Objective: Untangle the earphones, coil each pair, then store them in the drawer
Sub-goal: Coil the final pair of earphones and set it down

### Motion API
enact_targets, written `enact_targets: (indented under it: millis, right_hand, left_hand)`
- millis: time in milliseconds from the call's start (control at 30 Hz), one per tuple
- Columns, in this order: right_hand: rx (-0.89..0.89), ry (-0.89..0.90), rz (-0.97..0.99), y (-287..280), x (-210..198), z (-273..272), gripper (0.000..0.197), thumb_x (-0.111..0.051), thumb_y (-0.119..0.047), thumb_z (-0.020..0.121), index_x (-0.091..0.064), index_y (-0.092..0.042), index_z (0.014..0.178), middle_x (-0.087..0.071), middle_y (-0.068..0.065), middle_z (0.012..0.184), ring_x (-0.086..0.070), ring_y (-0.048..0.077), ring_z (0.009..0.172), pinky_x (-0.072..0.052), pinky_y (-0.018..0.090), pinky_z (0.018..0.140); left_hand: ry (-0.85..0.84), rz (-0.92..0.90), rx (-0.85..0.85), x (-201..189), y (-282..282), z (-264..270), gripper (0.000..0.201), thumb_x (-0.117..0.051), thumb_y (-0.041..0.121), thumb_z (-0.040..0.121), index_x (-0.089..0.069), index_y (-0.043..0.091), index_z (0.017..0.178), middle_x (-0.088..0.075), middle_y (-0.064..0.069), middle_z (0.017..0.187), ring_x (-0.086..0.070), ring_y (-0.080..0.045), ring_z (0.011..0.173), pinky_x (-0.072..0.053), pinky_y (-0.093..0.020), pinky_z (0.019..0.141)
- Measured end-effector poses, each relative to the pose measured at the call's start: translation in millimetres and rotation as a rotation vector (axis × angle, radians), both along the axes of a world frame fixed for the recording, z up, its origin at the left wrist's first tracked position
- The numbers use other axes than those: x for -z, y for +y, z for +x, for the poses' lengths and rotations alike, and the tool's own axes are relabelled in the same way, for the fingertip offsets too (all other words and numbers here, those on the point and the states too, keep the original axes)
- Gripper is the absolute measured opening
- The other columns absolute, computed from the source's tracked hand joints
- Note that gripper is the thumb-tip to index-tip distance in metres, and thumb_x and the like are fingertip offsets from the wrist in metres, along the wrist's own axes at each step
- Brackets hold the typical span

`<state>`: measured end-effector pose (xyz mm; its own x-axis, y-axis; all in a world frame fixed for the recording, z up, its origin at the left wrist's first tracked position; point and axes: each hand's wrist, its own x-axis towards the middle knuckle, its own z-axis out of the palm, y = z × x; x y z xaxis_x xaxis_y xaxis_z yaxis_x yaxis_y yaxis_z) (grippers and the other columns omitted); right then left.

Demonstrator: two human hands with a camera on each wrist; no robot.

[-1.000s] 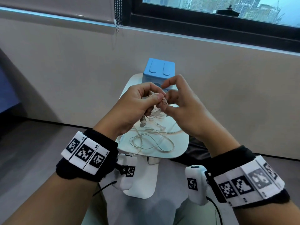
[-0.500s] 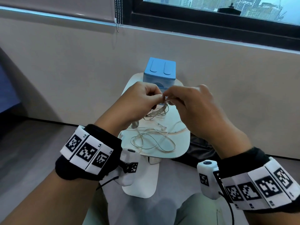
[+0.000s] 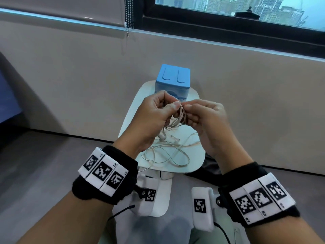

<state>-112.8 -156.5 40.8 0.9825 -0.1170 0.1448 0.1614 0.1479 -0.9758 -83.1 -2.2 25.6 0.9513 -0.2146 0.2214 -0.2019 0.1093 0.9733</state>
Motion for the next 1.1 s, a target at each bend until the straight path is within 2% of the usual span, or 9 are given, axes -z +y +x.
enact_targets:
  millis: [133,267,433,533,667,800,967,1033,1100]
  right_hand:
    - [-0.022,-0.011,-0.012,3,4,-1,0.013,-0.072,0.003,0.088,-0.068,0.010,0.097,-0.071,0.025,0.091,-0.068,0.030,0.082,-0.054,0.035,0.077]
    - [-0.046,0.062,0.064,3,-2,-1,0.031,-0.069,0.010,0.088,-0.059,-0.007,0.111,-0.070,0.017,0.089,-0.067,0.020,0.070,-0.051,0.026,0.065]
    - [-0.265,0.184,0.205,-1,-11,-4,0.043,-0.063,0.004,0.088,-0.043,-0.019,0.118,-0.070,0.006,0.090,-0.062,0.018,0.076,-0.045,0.030,0.069]
    - [-0.254,0.089,-0.065,-2,-8,-5,0.043,-0.065,0.008,0.090,-0.040,-0.018,0.113,-0.068,0.004,0.091,-0.060,0.018,0.079,-0.046,0.028,0.071]
    - [-0.100,-0.092,-0.585,-4,-3,-5,0.035,-0.069,0.000,0.093,-0.047,-0.020,0.110,-0.070,0.002,0.079,-0.064,0.022,0.073,-0.054,0.038,0.075]
    - [0.005,-0.252,-1.033,-5,0,-3,0.034,-0.060,-0.008,0.098,-0.050,-0.030,0.122,-0.063,-0.002,0.070,-0.051,0.013,0.053,-0.047,0.029,0.055]
    - [0.019,-0.199,-1.233,-16,4,-4,0.047,-0.049,-0.025,0.105,-0.037,-0.046,0.145,-0.071,0.003,0.099,-0.058,0.024,0.091,-0.052,0.042,0.080]
    - [0.009,-0.202,-1.217,-20,4,-6,0.044,-0.048,-0.025,0.105,-0.042,-0.044,0.145,-0.075,-0.005,0.102,-0.061,0.020,0.108,-0.051,0.039,0.090]
    - [0.016,-0.201,-1.167,-21,6,-6,0.040,-0.051,-0.020,0.105,-0.054,-0.037,0.141,-0.078,-0.008,0.098,-0.067,0.008,0.105,-0.050,0.031,0.092]
  left_hand:
    - [-0.089,0.065,-0.074,3,4,2,0.009,-0.070,0.017,0.096,-0.067,0.011,0.090,-0.062,-0.003,0.080,-0.051,-0.011,0.059,-0.043,-0.034,0.057]
    - [-0.039,0.019,0.026,-2,11,7,0.006,-0.069,0.009,0.096,-0.068,0.003,0.096,-0.061,-0.006,0.079,-0.042,-0.012,0.056,-0.041,-0.026,0.054]
    - [0.029,-0.009,0.192,-7,11,4,0.018,-0.056,0.007,0.103,-0.073,0.011,0.107,-0.060,-0.005,0.078,-0.037,-0.010,0.061,-0.036,-0.018,0.056]
    - [-0.004,0.102,0.192,-4,10,3,0.021,-0.056,0.010,0.103,-0.076,0.014,0.101,-0.060,-0.015,0.090,-0.042,-0.014,0.068,-0.039,-0.023,0.061]
    - [-0.045,0.211,0.126,-3,12,1,0.009,-0.065,0.010,0.099,-0.074,0.012,0.098,-0.067,-0.009,0.088,-0.053,-0.010,0.066,-0.048,-0.025,0.064]
    - [-0.087,0.274,0.020,-2,9,4,0.008,-0.068,0.013,0.098,-0.076,0.014,0.098,-0.070,-0.009,0.083,-0.064,-0.009,0.067,-0.057,-0.040,0.067]
    - [-0.067,0.178,-0.104,-2,10,6,0.007,-0.071,0.008,0.096,-0.078,0.008,0.096,-0.070,-0.004,0.077,-0.070,-0.009,0.066,-0.057,-0.038,0.063]
    - [-0.051,0.155,-0.128,0,11,8,0.007,-0.072,0.007,0.095,-0.078,0.007,0.093,-0.070,0.000,0.070,-0.070,-0.010,0.065,-0.057,-0.037,0.059]
    - [-0.042,0.145,-0.148,3,10,8,0.007,-0.072,0.008,0.094,-0.078,0.009,0.091,-0.070,0.002,0.067,-0.069,-0.012,0.064,-0.054,-0.030,0.056]
